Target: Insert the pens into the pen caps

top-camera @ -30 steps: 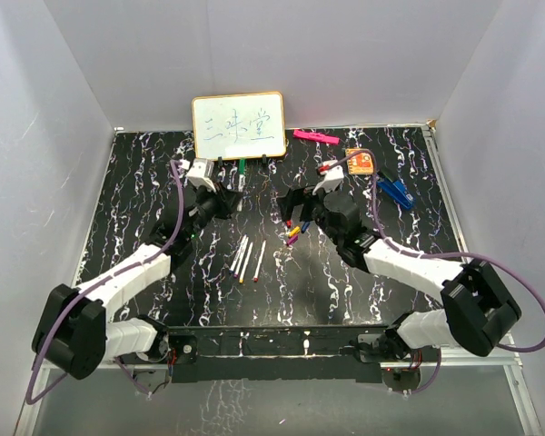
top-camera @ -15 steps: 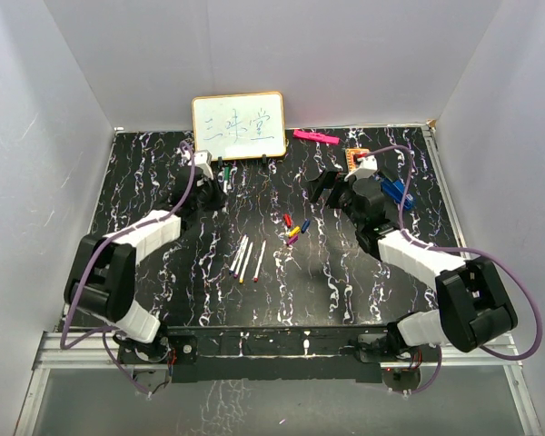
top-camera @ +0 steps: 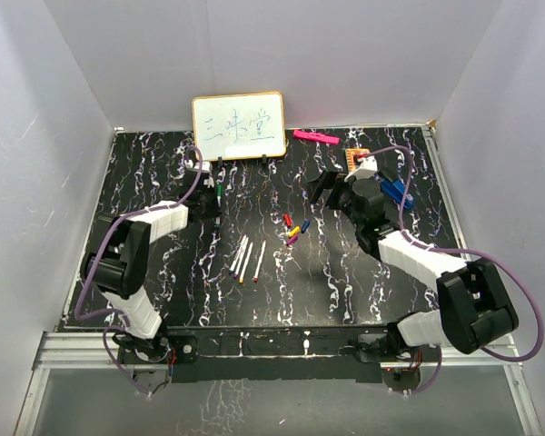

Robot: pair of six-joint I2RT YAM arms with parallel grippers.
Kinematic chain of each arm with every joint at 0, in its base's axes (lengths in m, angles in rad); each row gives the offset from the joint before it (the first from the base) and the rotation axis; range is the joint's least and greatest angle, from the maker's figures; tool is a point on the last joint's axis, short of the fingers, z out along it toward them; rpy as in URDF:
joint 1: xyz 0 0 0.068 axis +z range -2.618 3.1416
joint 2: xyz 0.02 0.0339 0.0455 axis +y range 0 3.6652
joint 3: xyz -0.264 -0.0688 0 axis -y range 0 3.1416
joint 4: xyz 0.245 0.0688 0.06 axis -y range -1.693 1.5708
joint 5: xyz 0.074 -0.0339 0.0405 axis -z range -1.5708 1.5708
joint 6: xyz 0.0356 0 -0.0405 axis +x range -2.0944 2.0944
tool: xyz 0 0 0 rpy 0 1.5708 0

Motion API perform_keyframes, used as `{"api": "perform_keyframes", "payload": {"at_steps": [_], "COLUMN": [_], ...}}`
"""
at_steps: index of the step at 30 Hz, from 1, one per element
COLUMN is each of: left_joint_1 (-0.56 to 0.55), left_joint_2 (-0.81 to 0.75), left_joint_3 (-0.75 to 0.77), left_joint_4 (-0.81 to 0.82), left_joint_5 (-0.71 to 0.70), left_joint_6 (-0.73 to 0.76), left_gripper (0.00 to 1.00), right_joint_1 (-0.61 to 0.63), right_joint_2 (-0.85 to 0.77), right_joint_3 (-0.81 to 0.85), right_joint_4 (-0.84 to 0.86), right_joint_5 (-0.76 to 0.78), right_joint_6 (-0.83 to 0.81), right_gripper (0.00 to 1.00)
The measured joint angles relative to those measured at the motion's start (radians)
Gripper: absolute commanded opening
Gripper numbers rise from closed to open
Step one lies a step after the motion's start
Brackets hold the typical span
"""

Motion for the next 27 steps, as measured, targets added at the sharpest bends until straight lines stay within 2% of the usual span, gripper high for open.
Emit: {"api": "perform_keyframes", "payload": {"at_steps": [6,7,9,14,23,27], "left_joint_1": [0.001,0.001,0.002,0.002,0.002,0.002], "left_joint_2": [0.035,0.039,0.045,0.051,0.042,-0.009], "left_joint_3": [0.006,0.006,0.007,0.021,0.024,0.024], "left_joint_4": [-0.03,-0.034,-0.039,-0.037,-0.046,-0.087], "left_joint_5": [-0.031,-0.035,-0.045,-0.051,-0.058,-0.072], "left_joint_6": [0.008,0.008,0.008,0.011,0.016,0.024], "left_gripper": [0.16,0.2,0.37,0.57,0.61,0.62], "right_joint_1": [0.0,0.0,0.0,0.0,0.0,0.0], "right_joint_2": [-0.005,-0.005,-0.005,-0.004,-0.004,-0.004], "right_joint_3": [0.0,0.0,0.0,0.0,-0.001,-0.001], "right_joint_4": [-0.005,-0.007,-0.014,-0.021,-0.021,-0.021], "right_joint_5": [0.003,0.004,0.004,-0.001,-0.005,0.002], "right_joint_6": [0.002,0.002,0.002,-0.002,-0.005,-0.004], "right_gripper": [0.98,0.98,0.98,0.98,0.98,0.98]}}
